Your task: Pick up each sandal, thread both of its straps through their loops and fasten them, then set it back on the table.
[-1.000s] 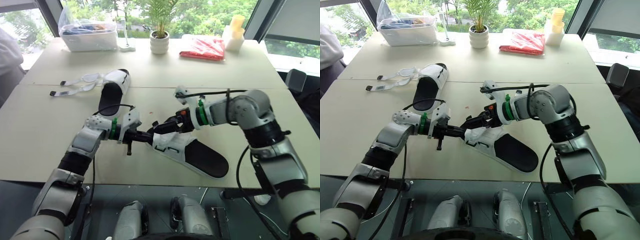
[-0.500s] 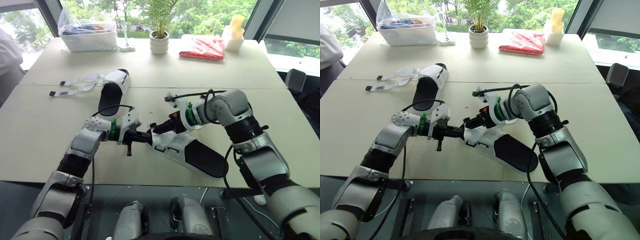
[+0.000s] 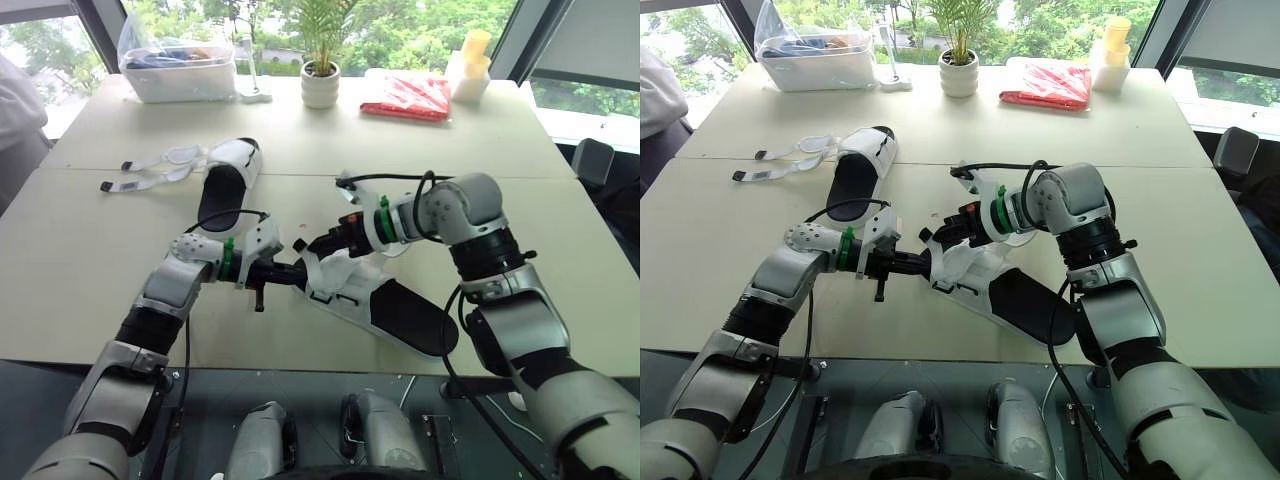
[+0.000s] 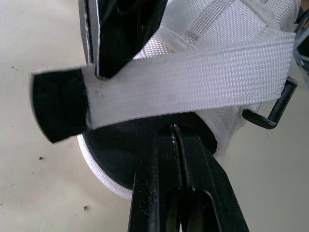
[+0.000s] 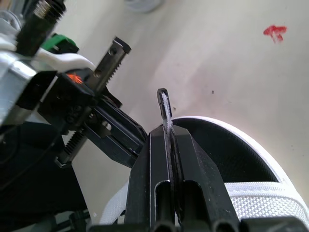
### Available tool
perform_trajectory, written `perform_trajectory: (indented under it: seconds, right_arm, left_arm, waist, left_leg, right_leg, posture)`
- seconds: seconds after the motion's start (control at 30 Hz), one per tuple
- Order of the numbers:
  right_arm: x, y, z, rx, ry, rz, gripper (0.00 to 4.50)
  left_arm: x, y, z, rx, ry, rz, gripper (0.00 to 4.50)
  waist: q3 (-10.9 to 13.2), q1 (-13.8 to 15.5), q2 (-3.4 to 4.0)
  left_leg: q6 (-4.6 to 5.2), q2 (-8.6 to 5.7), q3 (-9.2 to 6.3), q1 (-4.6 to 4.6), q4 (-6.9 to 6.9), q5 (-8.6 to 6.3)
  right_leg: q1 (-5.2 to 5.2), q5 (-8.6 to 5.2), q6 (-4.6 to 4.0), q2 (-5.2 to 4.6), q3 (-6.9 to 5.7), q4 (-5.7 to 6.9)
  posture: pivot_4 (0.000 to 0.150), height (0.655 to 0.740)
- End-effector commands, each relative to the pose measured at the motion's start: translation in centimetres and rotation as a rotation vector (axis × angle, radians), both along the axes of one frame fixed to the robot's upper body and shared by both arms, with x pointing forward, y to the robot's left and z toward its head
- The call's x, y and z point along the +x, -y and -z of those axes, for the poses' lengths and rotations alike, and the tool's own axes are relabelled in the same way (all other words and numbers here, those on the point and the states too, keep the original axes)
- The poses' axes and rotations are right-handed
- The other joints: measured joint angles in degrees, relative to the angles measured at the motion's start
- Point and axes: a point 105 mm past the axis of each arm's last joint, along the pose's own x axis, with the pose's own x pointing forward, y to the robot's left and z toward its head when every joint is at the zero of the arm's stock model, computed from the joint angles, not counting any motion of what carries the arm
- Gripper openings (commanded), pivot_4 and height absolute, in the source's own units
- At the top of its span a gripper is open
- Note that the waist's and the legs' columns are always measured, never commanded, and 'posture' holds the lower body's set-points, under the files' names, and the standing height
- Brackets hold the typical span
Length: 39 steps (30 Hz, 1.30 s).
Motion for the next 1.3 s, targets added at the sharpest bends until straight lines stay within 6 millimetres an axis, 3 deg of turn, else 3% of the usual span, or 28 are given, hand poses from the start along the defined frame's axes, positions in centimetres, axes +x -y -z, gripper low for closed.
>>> perform_trajectory:
  seconds: [0.03, 0.17, 0.37, 0.43, 0.47, 0.53, 0.63, 0.8, 0.87, 1.0, 1.17, 1.3]
  right_arm:
    - [-0.1, -0.4, -2.0, 0.025, 0.103, -0.047, 0.02]
    - [-1.0, 1.0, -4.6, 0.065, 0.349, -0.112, 0.02]
    - [-1.9, 4.4, -9.2, 0.157, 0.695, -0.03, 0.02]
    - [-2.5, 5.1, -10.1, 0.127, 0.879, -0.035, 0.02]
    - [-3.5, 5.2, -10.5, 0.07, 1.074, -0.094, 0.02]
    - [-5.4, 4.9, -10.0, -0.022, 1.313, -0.229, 0.02]
    - [-7.5, 4.7, -7.6, -0.174, 1.594, -0.479, 0.02]
    - [-8.1, 5.5, -3.5, -0.475, 2.07, -0.916, 0.02]
    - [-7.7, 5.7, -2.2, -0.518, 2.117, -1.008, 0.02]
    - [-7.9, 5.1, -1.6, -0.464, 2.167, -0.979, 0.02]
    - [-10.9, 5.3, 0.6, -0.312, 2.023, -1.11, 0.02]
    - [-12.4, 5.6, 1.0, -0.261, 1.956, -1.146, 0.02]
  left_arm:
    - [0.1, 0.0, 0.1, 0.002, 0.005, -0.002, 0.0]
    - [0.2, 0.3, -0.1, -0.007, 0.003, -0.002, 0.0]
    - [0.1, 0.2, 0.1, -0.005, 0.001, 0.003, 0.0]
    - [0.1, 0.2, 0.1, -0.004, 0.0, 0.006, 0.0]
    - [0.1, 0.2, 0.1, -0.004, -0.001, 0.009, 0.0]
    - [0.1, 0.3, 0.1, -0.004, -0.002, 0.013, 0.0]
    - [0.2, 0.4, 0.1, -0.003, -0.003, 0.019, 0.0]
    - [0.4, 0.8, 0.0, -0.004, -0.002, 0.034, 0.0]
    - [0.5, 0.9, 0.0, -0.004, -0.002, 0.039, 0.0]
    - [0.6, 1.1, -0.1, -0.007, 0.001, 0.043, 0.0]
    - [0.5, 0.9, -0.1, -0.005, 0.001, 0.043, 0.0]
    - [0.4, 0.8, 0.1, 0.0, -0.005, 0.045, 0.0]
  waist:
    - [0.0, -0.01, 0.0]
    - [0.0, 0.36, 0.0]
    - [0.0, 0.31, 0.0]
    - [0.0, 0.32, 0.0]
    - [0.0, 0.34, 0.0]
    - [0.01, 0.51, -0.01]
    - [0.02, 0.33, -0.03]
    - [0.04, 0.27, -0.06]
    - [0.04, 0.3, -0.07]
    - [0.04, 0.4, -0.07]
    - [0.05, 0.54, -0.07]
    - [0.05, 0.43, -0.06]
  left_leg:
    - [0.0, 0.0, 0.0, 0.0, 0.0, 0.0]
    - [0.0, -0.01, -0.05, -0.06, 0.0, 0.0]
    - [0.0, -0.02, -0.05, -0.05, 0.0, 0.0]
    - [0.0, -0.02, -0.04, -0.05, 0.0, 0.0]
    - [0.0, -0.02, -0.05, -0.04, -0.01, 0.0]
    - [-0.01, -0.03, -0.05, -0.04, -0.05, -0.01]
    - [-0.01, -0.06, 0.01, 0.01, -0.09, -0.01]
    - [-0.02, -0.06, 0.14, 0.17, -0.05, 0.0]
    - [-0.02, -0.06, 0.18, 0.15, 0.0, 0.0]
    - [-0.03, -0.03, 0.17, 0.14, 0.01, 0.0]
    - [-0.03, -0.03, 0.13, 0.13, 0.02, 0.01]
    - [-0.03, -0.02, 0.1, 0.18, 0.03, 0.0]
  right_leg:
    - [0.0, 0.0, 0.0, 0.0, 0.0, 0.0]
    - [-0.01, 0.0, 0.01, 0.0, 0.0, -0.04]
    - [0.0, 0.0, 0.02, 0.0, 0.0, -0.05]
    - [0.0, 0.0, 0.02, 0.0, 0.0, -0.06]
    - [0.0, 0.0, 0.03, 0.01, 0.0, -0.06]
    - [0.0, -0.02, 0.06, 0.02, 0.0, -0.09]
    - [0.0, -0.07, 0.14, 0.03, 0.06, -0.09]
    - [0.06, -0.1, 0.18, 0.05, 0.19, -0.02]
    - [0.06, -0.11, 0.21, 0.05, 0.24, -0.01]
    - [0.05, -0.13, 0.2, 0.08, 0.24, 0.02]
    - [0.08, -0.13, 0.2, 0.09, 0.24, 0.0]
    - [0.12, -0.13, 0.2, 0.08, 0.24, 0.0]
  posture:
    - [0.15, 0.7288]
    - [0.15, 0.7288]
    - [0.15, 0.7288]
    - [0.15, 0.7288]
    - [0.15, 0.7288]
    - [0.15, 0.7288]
    - [0.15, 0.7288]
    - [0.15, 0.7288]
    - [0.15, 0.7288]
    - [0.15, 0.7288]
    - [0.15, 0.7288]
    - [0.15, 0.7288]
